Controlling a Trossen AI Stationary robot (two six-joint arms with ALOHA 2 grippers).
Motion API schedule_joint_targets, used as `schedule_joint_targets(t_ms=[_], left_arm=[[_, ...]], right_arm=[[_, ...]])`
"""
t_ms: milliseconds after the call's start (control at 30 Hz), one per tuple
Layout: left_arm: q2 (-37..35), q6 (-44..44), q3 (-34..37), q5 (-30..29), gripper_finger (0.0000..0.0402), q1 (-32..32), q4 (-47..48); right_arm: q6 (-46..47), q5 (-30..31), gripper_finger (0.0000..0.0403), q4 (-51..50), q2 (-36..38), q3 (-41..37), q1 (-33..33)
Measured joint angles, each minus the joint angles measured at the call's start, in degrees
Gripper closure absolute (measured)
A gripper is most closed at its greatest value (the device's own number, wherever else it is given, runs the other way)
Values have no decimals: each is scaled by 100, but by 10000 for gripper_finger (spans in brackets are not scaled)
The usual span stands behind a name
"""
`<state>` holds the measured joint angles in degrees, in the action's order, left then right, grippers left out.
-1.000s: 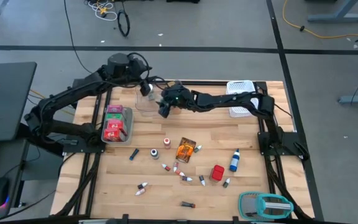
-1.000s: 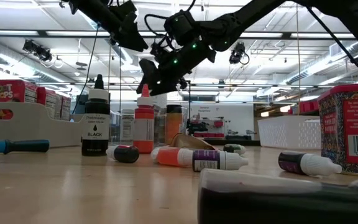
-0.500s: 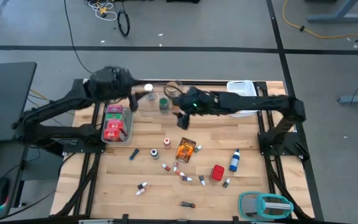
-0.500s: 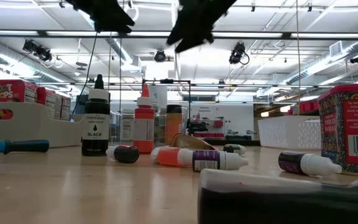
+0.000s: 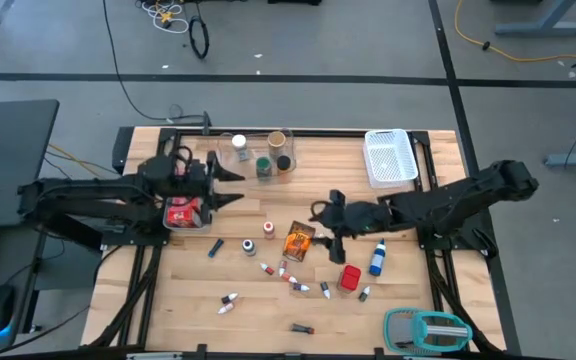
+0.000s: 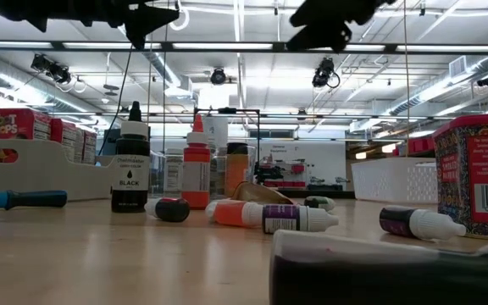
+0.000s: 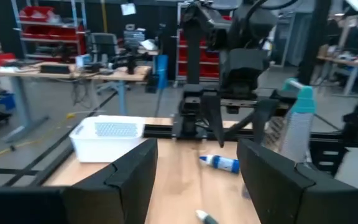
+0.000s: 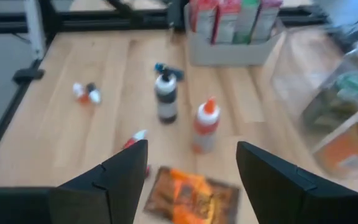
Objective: Pick & Place Kitchen Items
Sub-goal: Put the red seasoning can into the transparent bin
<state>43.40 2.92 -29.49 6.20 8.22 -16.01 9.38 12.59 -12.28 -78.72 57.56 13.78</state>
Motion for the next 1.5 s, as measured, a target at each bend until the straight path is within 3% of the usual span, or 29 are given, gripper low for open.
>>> schedule_joint_targets(t_ms=[200, 367, 467, 700, 1000, 1200, 1333, 1500], left_arm=[[222, 154, 43, 5, 170, -255, -161], [488, 669, 48, 5, 170, -416, -344], [697, 531, 46, -34, 170, -436, -565], [1059, -282, 46, -109, 170, -436, -587], [1104, -10, 46, -683, 170, -434, -588], [1104, 73, 46, -992, 170, -434, -585], [1106, 342, 46, -1151, 170, -434, -583], [1108, 398, 43, -1295, 170, -434, -579]], right_arm=[[649, -10, 149, 95, 114, -521, 148], [546, -10, 149, 126, 76, -750, 169], [509, 7, 149, 174, 75, -793, 166], [-1010, -121, 149, 214, 75, -793, 137], [-2327, -1770, 149, 7, 75, -793, 233], [-2782, -1740, 149, -780, 75, -793, 494], [-2973, -1193, 149, -1528, 74, -793, 679], [-2792, -1344, 149, -1700, 72, -793, 861]])
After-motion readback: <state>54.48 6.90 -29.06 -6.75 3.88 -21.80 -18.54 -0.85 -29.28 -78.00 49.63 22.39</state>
